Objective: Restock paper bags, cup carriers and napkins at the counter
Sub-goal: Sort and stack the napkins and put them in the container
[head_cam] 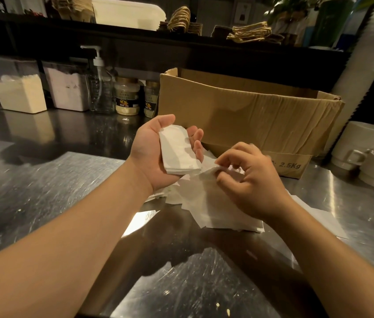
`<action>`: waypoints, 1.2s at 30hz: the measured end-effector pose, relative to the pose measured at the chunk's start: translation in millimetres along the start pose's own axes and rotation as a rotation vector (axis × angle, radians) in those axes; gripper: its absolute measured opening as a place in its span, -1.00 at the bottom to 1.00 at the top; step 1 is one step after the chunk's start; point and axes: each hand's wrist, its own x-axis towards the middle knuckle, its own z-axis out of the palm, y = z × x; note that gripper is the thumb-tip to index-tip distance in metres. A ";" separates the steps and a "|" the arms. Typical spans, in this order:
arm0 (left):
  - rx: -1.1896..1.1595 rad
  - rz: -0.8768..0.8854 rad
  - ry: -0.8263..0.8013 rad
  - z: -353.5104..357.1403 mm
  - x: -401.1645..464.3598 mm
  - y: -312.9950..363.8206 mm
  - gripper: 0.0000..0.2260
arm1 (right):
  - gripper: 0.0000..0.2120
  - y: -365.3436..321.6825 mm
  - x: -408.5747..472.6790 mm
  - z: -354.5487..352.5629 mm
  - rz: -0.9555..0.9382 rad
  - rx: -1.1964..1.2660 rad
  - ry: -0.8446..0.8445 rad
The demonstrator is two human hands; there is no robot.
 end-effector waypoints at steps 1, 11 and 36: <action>-0.003 0.009 0.002 -0.2 0.0 -0.1 -0.51 | -0.90 -1.4 0.1 -2.0 -0.003 0.042 0.014; 0.163 0.042 0.003 8.5 -4.4 -4.3 -0.67 | -0.78 -11.9 1.9 -17.0 0.179 0.884 -0.037; 0.556 -0.020 -0.136 12.5 -10.2 -27.0 -0.54 | -0.87 -20.2 1.1 -1.8 0.632 0.889 0.051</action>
